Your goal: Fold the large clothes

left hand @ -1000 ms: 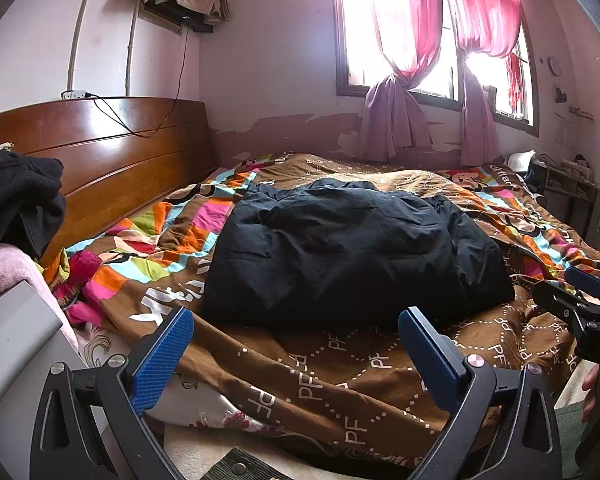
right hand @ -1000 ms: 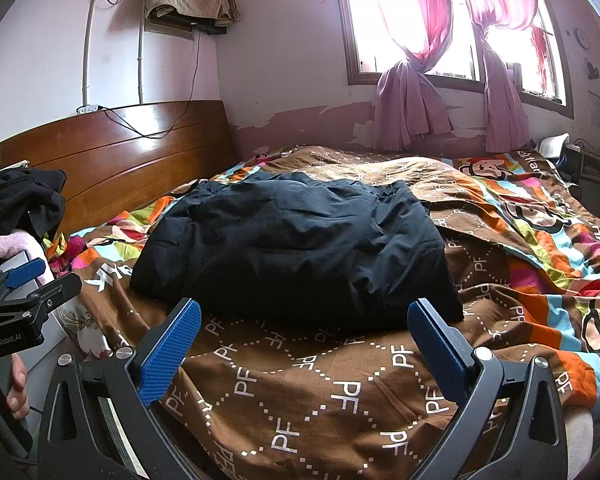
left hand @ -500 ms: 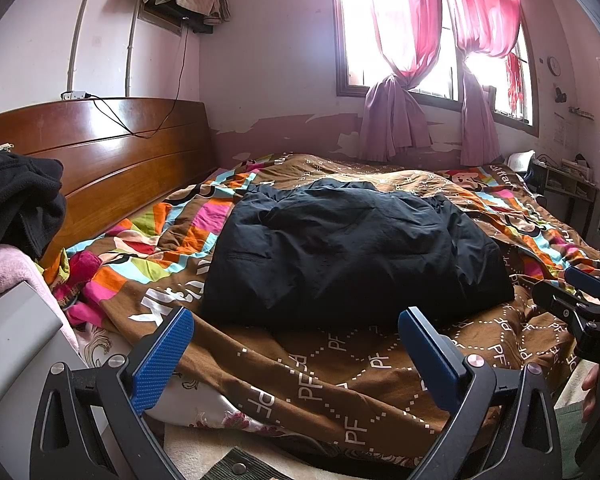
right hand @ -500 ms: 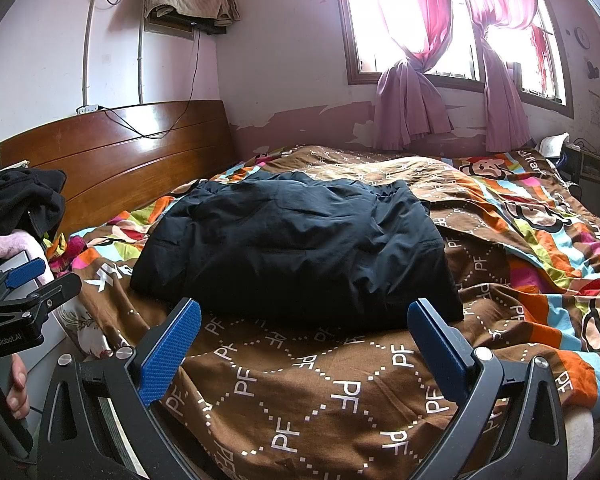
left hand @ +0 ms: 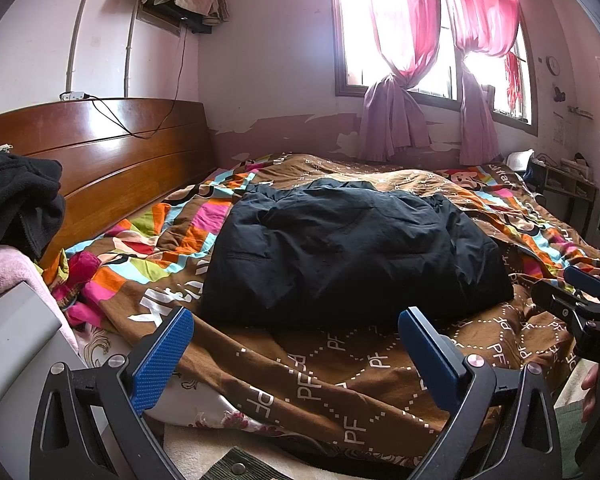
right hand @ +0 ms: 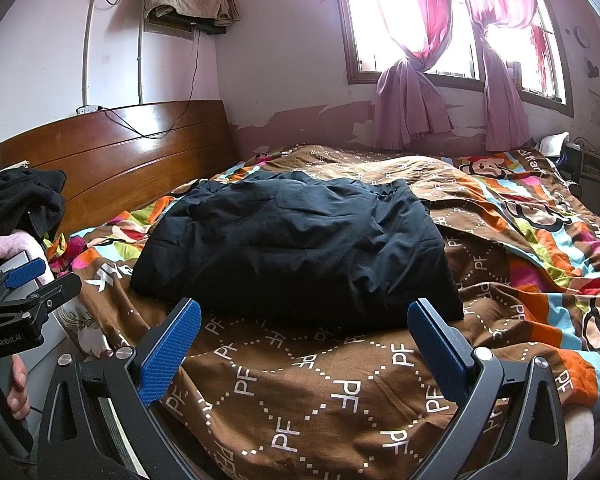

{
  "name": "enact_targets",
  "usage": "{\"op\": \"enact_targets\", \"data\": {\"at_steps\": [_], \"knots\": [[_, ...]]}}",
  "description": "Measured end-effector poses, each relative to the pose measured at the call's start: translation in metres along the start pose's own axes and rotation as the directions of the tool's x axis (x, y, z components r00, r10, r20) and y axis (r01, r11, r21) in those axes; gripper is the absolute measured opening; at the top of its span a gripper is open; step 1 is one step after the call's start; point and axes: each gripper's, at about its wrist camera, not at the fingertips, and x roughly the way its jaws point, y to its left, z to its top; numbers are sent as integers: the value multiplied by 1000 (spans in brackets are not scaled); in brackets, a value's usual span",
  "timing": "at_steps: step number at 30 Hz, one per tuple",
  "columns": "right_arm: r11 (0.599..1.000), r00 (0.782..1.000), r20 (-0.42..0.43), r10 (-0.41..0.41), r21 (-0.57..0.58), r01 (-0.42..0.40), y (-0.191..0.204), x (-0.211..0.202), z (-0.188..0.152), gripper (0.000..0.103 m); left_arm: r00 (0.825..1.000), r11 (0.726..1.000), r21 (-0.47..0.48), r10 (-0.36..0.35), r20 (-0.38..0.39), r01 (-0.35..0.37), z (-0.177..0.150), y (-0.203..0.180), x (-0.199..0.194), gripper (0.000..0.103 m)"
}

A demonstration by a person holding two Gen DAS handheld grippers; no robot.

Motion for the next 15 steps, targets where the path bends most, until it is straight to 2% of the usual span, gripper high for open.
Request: {"op": "enact_targets", "data": {"at_steps": [7, 9, 15], "knots": [[1000, 1000, -1, 0, 0, 0, 0, 0, 0, 102, 1000, 1000, 11, -7, -8, 7, -1, -4, -1, 103], [1000, 1000, 0, 1, 0, -1, 0, 0, 0, 102, 1000, 1000, 19, 22, -12, -21, -1, -6, -1, 103], [1000, 1000, -1, 0, 1, 0, 0, 0, 0, 102, 999, 999, 31, 30, -18, -29, -1, -5, 3, 103]]}}
